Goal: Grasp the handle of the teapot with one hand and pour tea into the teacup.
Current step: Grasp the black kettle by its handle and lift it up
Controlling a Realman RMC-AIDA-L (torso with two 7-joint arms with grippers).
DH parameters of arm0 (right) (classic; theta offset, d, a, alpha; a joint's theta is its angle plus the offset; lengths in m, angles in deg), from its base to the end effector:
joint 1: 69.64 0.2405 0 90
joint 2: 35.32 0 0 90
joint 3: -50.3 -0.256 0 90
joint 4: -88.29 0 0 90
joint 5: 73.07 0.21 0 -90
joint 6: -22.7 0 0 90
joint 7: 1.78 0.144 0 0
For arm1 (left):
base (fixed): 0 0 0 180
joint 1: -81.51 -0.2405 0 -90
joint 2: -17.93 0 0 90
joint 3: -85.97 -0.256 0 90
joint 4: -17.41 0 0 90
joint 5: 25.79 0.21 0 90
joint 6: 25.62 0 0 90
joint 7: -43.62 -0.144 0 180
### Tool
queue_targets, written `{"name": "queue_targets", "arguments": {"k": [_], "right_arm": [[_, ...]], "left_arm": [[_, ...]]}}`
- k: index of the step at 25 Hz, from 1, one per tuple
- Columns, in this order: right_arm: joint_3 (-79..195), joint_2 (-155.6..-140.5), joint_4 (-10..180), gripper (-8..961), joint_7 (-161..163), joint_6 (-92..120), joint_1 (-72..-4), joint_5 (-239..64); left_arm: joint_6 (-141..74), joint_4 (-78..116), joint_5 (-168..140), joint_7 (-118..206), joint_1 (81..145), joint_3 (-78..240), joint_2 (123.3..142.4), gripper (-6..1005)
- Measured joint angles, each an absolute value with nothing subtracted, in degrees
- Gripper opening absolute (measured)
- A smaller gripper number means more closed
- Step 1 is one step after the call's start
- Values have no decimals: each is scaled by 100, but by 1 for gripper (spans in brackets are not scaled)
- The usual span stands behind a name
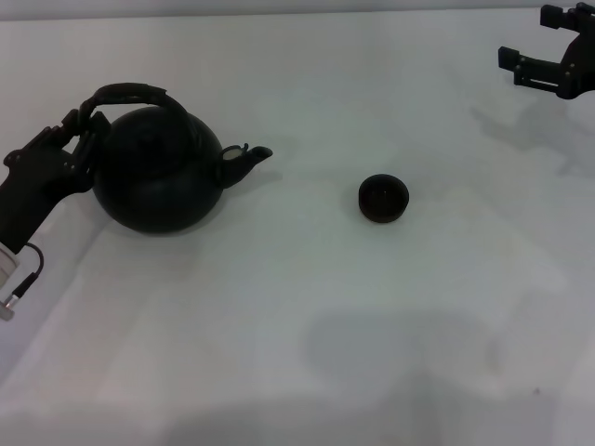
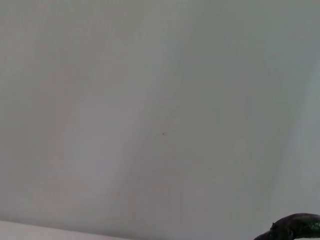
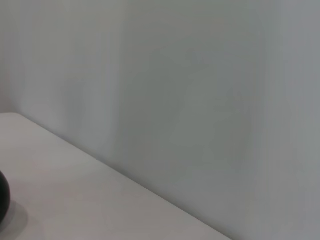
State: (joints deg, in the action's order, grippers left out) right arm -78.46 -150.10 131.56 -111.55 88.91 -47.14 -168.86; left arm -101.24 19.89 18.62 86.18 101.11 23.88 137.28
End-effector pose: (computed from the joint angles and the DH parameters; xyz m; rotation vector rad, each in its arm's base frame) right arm 0.3054 0.3623 0.0537 -2.3172 0.4538 0.4759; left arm -0.3443 0.2745 -0.0334 -1.8430 -0.8917 -0.9568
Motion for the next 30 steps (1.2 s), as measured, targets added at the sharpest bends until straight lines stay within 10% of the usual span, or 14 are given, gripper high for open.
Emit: {"name": "queue_targets", "arguments": {"k": [30], "right_arm": [[-7844,-15018,13033,845,-11341,8914,-4706,-16750]], "left_arm": [[-9532,2696,1953,9278,10401,2269,13705,197]]}}
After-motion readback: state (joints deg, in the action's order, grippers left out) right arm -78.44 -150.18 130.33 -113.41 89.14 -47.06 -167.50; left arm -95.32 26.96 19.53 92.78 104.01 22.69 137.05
